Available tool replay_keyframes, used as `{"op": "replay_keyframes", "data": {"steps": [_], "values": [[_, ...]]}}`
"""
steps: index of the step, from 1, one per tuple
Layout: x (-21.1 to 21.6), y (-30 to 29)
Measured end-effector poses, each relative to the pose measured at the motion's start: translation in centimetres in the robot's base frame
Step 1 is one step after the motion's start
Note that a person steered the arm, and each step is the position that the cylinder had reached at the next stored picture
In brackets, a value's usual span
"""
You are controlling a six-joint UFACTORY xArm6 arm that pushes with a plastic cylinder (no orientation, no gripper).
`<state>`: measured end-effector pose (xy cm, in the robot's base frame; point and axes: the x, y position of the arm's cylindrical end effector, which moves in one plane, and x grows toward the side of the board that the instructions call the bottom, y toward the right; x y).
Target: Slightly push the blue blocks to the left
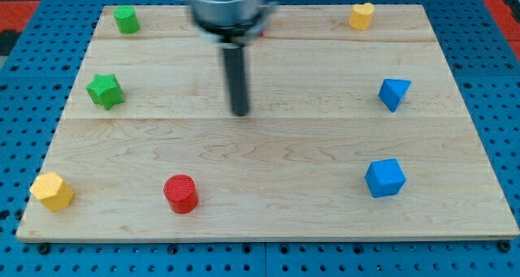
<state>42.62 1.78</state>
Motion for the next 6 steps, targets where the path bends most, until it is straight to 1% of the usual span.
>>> {"op": "replay_keyframes", "data": {"steps": [1,2,3,4,6], "values": [[1.9,9.5],[5.3,15.0],[9.6,22.3],[12.6,18.8],[12.2,14.1]]}}
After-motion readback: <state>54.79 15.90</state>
